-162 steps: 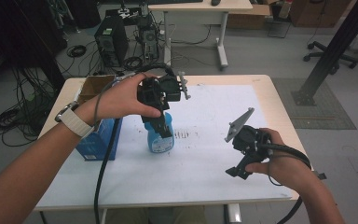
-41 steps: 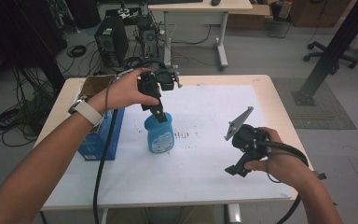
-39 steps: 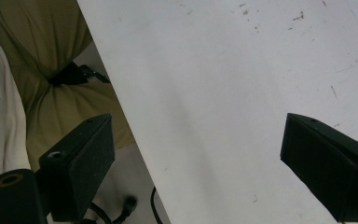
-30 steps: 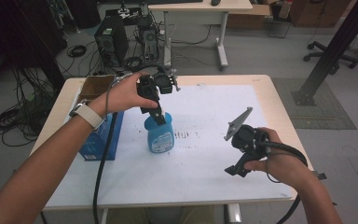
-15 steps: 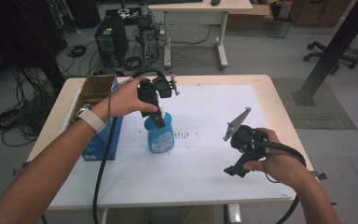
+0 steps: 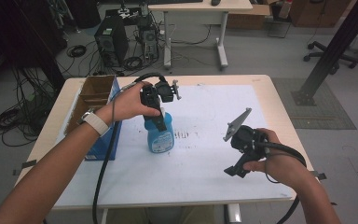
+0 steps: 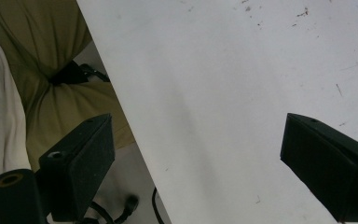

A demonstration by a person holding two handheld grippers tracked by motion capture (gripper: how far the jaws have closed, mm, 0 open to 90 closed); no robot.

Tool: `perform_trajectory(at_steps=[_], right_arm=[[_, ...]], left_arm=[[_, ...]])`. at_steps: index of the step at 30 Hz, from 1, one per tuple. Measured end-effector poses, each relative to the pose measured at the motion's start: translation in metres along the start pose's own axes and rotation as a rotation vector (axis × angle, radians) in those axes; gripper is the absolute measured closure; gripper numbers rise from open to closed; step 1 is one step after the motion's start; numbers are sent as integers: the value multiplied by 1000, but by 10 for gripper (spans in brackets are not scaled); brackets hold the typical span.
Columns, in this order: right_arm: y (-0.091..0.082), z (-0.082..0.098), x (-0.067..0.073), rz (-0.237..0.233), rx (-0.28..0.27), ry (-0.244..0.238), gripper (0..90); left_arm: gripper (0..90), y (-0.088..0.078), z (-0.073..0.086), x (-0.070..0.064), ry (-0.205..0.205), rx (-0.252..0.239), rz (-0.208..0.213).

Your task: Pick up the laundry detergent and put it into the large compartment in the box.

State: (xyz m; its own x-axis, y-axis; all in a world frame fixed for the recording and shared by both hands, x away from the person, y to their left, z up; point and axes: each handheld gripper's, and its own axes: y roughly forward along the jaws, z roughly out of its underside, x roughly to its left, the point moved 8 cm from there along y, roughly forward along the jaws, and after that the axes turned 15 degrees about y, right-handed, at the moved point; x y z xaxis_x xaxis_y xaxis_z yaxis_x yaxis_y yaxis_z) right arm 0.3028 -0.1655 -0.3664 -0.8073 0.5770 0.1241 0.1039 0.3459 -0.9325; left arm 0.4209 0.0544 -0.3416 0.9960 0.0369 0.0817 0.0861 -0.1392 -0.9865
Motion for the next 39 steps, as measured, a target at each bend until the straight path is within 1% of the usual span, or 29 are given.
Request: perform_trajectory(at_steps=[5, 10, 17, 20, 22, 29, 30, 36, 39], right_arm=[[2, 0, 0, -2, 2, 0, 101], [2, 0, 0, -3, 0, 0, 101], [2, 1, 1, -5, 0, -2, 101], [3, 2, 1, -6, 1, 1, 102], [3, 3, 0, -6, 2, 4, 101], [3, 3, 0, -7, 0, 3, 101], [3, 3, 0, -7, 1, 2, 101], [3, 4, 0, -7, 2, 4, 102], [3, 4, 0, -8, 0, 5, 101]], left_arm=[[77, 2, -1, 1, -6, -2, -4], [77, 3, -1, 0, -2, 4, -3], [79, 10, 1, 1, -5, 16, 0], [80, 11, 1, 0, -11, 12, 1], [80, 13, 1, 1, -6, 12, -2], [81, 17, 0, 1, -11, 14, 2], [83, 18, 0, 1, -6, 15, 1], [98, 21, -1, 0, -12, 15, 5], [117, 22, -1, 1, -7, 16, 3]])
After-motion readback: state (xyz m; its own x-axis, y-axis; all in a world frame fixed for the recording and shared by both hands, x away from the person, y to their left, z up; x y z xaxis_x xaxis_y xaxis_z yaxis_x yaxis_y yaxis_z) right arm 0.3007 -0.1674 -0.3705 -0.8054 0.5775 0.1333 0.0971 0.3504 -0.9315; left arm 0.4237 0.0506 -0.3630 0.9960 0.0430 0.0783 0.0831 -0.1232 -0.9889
